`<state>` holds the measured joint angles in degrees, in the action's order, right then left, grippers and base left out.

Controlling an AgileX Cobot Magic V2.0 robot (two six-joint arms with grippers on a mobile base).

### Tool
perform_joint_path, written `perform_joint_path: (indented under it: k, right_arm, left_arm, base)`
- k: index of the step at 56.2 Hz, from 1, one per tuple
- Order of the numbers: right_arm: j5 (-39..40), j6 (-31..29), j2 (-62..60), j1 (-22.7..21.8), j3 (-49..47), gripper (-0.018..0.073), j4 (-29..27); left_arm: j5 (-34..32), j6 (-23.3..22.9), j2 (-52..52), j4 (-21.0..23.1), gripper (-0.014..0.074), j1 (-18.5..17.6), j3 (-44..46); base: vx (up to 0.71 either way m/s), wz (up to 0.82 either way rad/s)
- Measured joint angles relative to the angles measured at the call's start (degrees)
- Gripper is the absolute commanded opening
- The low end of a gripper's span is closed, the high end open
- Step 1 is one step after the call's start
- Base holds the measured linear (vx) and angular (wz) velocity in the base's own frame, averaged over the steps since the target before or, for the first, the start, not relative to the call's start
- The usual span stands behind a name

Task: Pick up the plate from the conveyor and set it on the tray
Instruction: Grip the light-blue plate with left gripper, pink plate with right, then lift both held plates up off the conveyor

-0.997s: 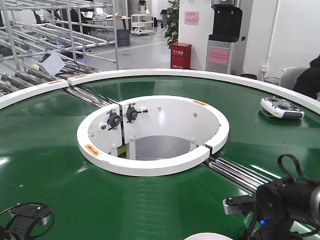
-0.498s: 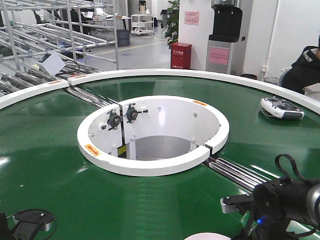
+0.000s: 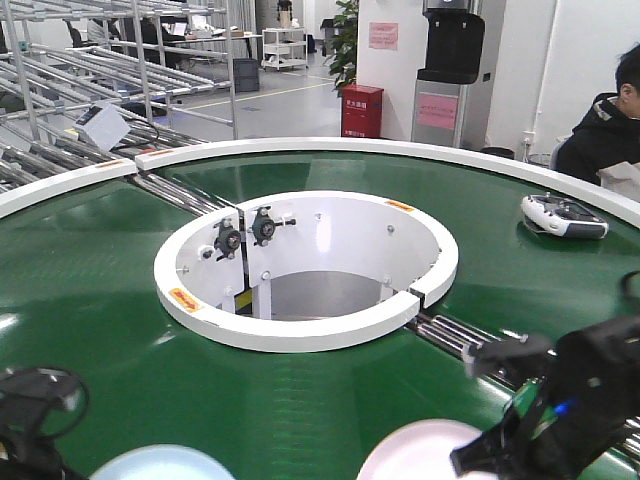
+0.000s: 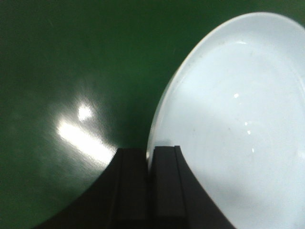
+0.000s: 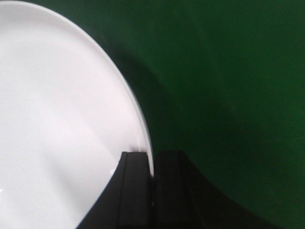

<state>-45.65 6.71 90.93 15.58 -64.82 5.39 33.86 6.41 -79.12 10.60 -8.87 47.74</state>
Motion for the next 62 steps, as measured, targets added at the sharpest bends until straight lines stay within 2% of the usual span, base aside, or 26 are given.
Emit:
perform_joint_path:
  k: [21,35,47,62]
  right_arm:
    - [-1.0,0.0,-29.3,0.0,1.1,-0.0011,0.0]
    - [2.2,2.9,-47.9,0.0,12.5,-0.0010,0.9]
    - [3.1,6.4,-51.8,0.0,15.0,-0.0010,3.7]
    - [4.0,8.1,-51.8,0.0,15.0,-0.0010,3.8]
  left_arm:
    - [-1.1,-1.2,24.9,-0.1,-0.0007,0.0,0.0]
    - [-0.7,-3.4,37.2,-0.1,-0.0006,0.0,-0.5]
    - [0.2,-3.4,40.0,-0.1,-0.0006,0.0,-0.5]
    - [0.2,-3.4,40.0,-0.1,-0.0006,0.0,-0.5]
  base:
    - [0.00,0.00]
    - [0.00,0.00]
    - [0.00,0.00]
    - [0.00,0.00]
